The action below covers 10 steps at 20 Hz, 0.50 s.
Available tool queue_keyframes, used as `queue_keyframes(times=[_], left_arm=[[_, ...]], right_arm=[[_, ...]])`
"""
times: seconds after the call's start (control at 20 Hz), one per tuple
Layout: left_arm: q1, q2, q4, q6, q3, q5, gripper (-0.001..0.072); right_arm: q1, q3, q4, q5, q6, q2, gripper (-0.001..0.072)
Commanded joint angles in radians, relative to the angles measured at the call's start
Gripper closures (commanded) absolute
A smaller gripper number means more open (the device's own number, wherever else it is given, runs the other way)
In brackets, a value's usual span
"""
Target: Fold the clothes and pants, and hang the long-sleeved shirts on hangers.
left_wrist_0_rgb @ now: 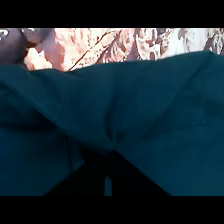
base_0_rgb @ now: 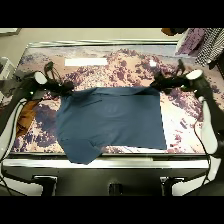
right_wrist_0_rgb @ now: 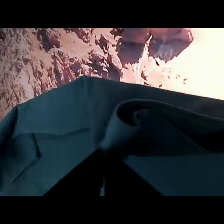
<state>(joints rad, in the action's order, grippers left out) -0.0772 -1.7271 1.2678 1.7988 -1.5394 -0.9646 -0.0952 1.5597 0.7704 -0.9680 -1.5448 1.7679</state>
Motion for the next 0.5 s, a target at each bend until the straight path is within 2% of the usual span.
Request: queue_keyframes(times=[0.0,0.05,0.1,0.15,0.2,0.3,0.4,0.45], left_arm=[[0.003,-0.063,-0.037,-0.005,-0.001,0.034,0.0366],[-0.011,-0.058,-0.037,-0.016,-0.008,0.014,0.0213],[-0.033,-0.050,-0.037,-0.033,-0.023,-0.025,0.0190],[-0.063,-0.036,-0.037,-0.055,-0.043,-0.082,0.0190],[-0.099,-0.016,-0.037,-0.080,-0.064,-0.144,0.0190],[-0.169,0.043,-0.037,-0.123,-0.083,-0.252,0.0191],[-0.228,0.115,-0.033,-0.182,-0.083,-0.356,0.0190],[-0.251,0.147,-0.033,-0.209,-0.081,-0.411,0.0191]], right_arm=[[0.041,-0.002,-0.011,0.037,0.016,0.084,0.0682],[0.043,-0.002,0.001,0.011,0.016,0.081,0.0628],[0.030,-0.001,0.008,-0.026,0.015,0.071,0.0540],[0.009,-0.001,0.008,-0.081,0.011,0.053,0.0500],[-0.018,-0.001,0.006,-0.143,0.009,0.031,0.0503],[-0.086,-0.002,0.014,-0.295,0.114,-0.023,0.0501],[-0.168,-0.002,0.062,-0.449,0.173,-0.079,0.0391],[-0.206,-0.012,0.102,-0.509,0.201,-0.111,0.0395]])
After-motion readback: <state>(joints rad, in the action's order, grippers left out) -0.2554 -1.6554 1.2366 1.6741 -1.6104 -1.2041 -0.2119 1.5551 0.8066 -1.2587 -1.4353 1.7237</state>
